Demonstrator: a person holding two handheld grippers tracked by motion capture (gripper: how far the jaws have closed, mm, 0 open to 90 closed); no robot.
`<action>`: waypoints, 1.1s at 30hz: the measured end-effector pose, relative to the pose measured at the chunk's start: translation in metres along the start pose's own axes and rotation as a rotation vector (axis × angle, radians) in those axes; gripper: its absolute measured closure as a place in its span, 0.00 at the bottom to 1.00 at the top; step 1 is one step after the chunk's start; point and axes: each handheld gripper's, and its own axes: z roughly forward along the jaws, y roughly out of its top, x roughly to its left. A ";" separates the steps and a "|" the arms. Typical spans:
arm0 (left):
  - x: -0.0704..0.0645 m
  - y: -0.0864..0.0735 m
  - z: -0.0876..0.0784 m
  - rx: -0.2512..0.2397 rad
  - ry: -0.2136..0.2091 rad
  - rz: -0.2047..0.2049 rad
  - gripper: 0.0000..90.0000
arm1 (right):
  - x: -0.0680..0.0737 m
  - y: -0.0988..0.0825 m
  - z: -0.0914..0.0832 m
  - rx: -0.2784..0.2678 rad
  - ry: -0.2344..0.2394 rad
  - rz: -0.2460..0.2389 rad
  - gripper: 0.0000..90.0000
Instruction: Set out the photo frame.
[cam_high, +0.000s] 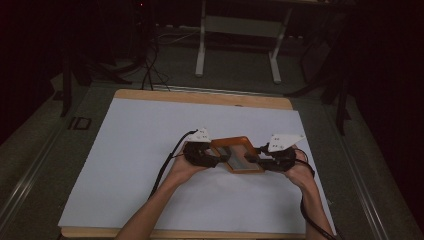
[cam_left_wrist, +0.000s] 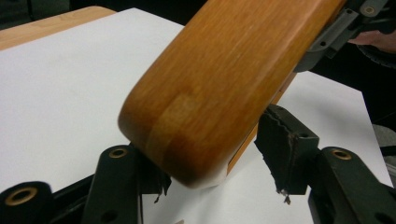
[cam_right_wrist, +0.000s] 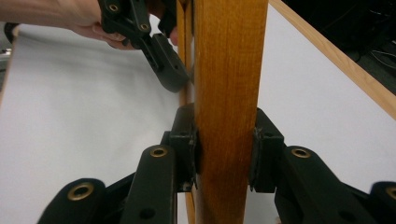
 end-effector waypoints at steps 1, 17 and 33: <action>0.000 0.000 0.000 0.001 0.001 0.005 0.55 | 0.000 0.000 0.000 0.006 -0.006 -0.001 0.76; -0.004 0.003 -0.001 0.011 -0.001 0.045 0.62 | -0.001 0.000 -0.001 0.055 -0.035 -0.005 0.72; -0.009 0.010 -0.001 0.038 -0.023 0.076 0.67 | -0.003 -0.005 -0.006 0.066 -0.012 0.013 0.72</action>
